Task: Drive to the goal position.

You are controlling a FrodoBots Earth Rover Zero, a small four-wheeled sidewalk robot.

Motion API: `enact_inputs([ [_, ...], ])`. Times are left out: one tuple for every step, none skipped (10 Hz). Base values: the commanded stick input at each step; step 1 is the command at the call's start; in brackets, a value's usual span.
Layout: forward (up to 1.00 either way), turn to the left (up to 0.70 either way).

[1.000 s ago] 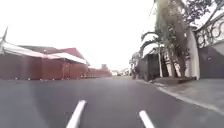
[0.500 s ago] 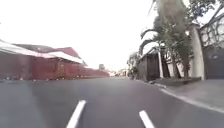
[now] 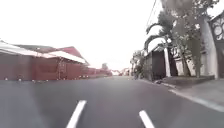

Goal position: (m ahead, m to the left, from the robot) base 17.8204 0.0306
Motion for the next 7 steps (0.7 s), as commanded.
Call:
enact_inputs([
  [1.00, -0.40],
  [1.00, -0.26],
  [1.00, 0.00],
  [1.00, 0.00],
  [1.00, 0.00],
  [1.00, 0.00],
  [1.00, -0.03],
])
